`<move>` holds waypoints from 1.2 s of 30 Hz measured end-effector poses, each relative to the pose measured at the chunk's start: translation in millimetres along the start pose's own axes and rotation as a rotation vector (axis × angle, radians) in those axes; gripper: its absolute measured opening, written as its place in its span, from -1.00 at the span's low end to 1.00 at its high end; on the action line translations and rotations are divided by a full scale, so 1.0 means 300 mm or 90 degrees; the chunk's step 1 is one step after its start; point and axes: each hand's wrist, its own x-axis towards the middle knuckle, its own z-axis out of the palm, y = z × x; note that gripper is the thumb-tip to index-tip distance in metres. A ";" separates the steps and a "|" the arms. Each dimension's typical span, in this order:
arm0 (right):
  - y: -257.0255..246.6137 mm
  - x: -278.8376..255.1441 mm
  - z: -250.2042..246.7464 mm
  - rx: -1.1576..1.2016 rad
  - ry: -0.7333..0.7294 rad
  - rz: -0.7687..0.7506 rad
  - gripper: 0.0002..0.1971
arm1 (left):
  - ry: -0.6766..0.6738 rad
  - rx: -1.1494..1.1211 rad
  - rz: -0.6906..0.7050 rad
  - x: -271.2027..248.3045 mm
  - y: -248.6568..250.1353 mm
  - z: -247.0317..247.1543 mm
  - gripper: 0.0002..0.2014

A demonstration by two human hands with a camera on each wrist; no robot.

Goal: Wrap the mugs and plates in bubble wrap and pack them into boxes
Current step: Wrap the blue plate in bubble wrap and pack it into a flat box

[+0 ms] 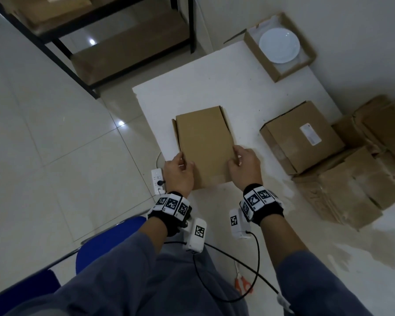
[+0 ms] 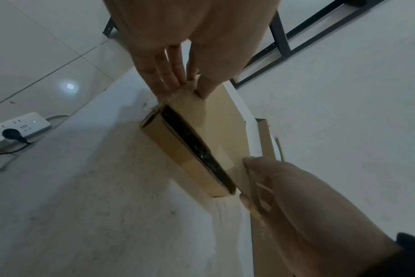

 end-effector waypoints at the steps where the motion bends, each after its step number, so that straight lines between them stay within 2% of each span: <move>1: -0.001 -0.004 0.003 -0.012 0.003 -0.003 -0.52 | 0.005 0.005 0.009 -0.003 0.000 0.002 -0.63; 5: -0.004 -0.015 0.013 -0.043 0.013 -0.006 -0.53 | 0.012 0.027 0.049 -0.011 -0.013 0.010 -0.74; 9: -0.004 -0.016 0.017 -0.046 0.016 0.008 -0.52 | 0.017 0.024 0.044 -0.016 -0.023 0.016 -0.78; 17: 0.017 -0.017 0.028 -0.070 0.034 -0.010 -0.56 | 0.017 0.008 0.000 -0.037 -0.036 0.020 -0.73; 21: 0.027 -0.011 0.031 -0.067 0.037 0.018 -0.58 | 0.003 0.021 -0.013 -0.043 -0.050 0.032 -0.66; 24: 0.040 -0.008 0.030 -0.042 0.054 0.034 -0.64 | 0.033 0.012 -0.046 -0.050 -0.059 0.039 -0.64; 28: 0.063 0.003 0.031 0.010 0.056 0.078 -0.73 | 0.099 -0.055 -0.125 -0.060 -0.067 0.052 -0.72; 33: 0.089 0.014 0.033 0.114 0.066 0.171 -0.71 | 0.102 -0.090 -0.201 -0.060 -0.083 0.068 -0.80; 36: 0.094 0.021 0.028 0.133 0.063 0.186 -0.69 | 0.109 -0.096 -0.203 -0.064 -0.096 0.075 -0.82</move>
